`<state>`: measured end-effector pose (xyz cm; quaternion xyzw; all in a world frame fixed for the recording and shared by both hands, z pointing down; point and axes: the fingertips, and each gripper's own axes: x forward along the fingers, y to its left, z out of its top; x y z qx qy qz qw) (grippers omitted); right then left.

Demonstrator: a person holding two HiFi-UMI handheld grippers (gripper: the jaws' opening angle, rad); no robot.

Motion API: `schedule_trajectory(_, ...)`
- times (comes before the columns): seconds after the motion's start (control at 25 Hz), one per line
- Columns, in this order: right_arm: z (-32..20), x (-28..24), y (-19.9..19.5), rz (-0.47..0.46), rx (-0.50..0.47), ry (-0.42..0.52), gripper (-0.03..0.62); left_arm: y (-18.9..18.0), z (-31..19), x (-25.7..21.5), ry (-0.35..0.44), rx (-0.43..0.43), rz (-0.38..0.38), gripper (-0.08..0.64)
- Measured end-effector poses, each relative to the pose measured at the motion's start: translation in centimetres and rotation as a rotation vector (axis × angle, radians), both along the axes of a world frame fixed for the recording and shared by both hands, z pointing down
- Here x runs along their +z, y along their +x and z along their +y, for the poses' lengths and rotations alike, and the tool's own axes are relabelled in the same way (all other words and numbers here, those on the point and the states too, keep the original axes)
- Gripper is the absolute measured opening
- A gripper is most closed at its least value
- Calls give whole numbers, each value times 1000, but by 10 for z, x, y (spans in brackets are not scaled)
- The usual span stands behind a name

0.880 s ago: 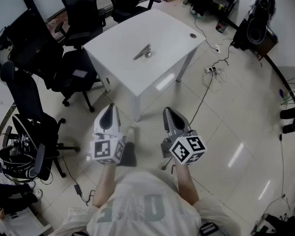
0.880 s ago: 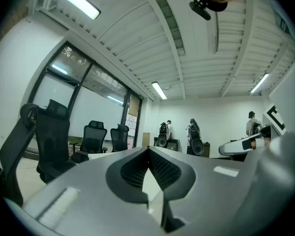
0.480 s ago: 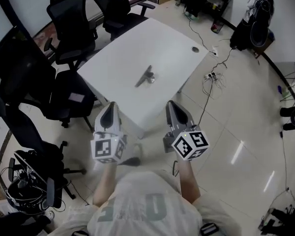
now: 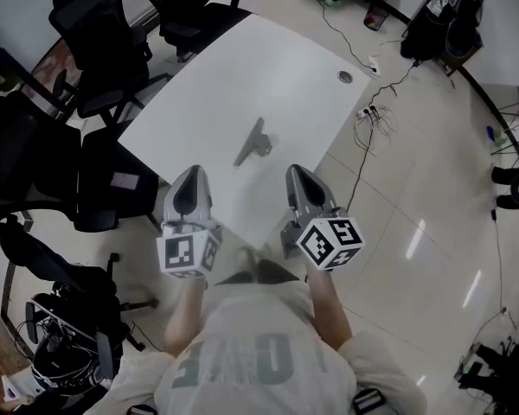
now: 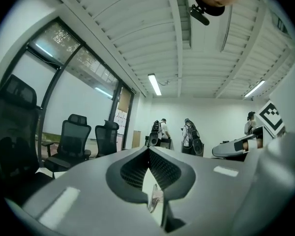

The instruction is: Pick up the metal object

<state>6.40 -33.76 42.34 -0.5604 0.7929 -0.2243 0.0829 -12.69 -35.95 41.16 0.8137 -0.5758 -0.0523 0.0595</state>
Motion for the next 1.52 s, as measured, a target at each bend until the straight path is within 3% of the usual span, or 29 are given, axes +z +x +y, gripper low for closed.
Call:
schedule_trajectory(0.44, -56, 48, -4, -1, -10, -71, 5, 24, -32, 21, -31, 21, -10, 2)
schedule_trajectory(0.48, -62, 54, -5, 6, -14, -72, 36, 27, -33, 26, -39, 24, -14, 2)
schedule_trajectory(0.56, -77, 69, -6, -11, -4, -87, 232, 28, -37, 32, -54, 27, -23, 2)
schedule_trajectory(0.84, -122, 167, -6, -83, 103, -345, 313, 19, -47, 55, -108, 25, -46, 2)
schedule_trajectory(0.96, -123, 199, -7, -90, 117, -462, 305, 14, -50, 61, -127, 13, -52, 2)
schedule_trajectory(1.04, -124, 210, -8, -100, 123, -518, 234, 9, -51, 66, -139, 2, -52, 2)
schedule_trajectory(1.08, -125, 214, -9, -109, 128, -537, 231, 7, -52, 68, -145, -4, -51, 2)
schedule_trajectory(1.36, -136, 237, -16, -129, 140, -628, 209, -1, -50, 82, -174, -28, -55, 2)
schedule_trajectory(1.52, -137, 237, -16, -115, 142, -640, 108, 2, -49, 82, -177, -33, -58, 2)
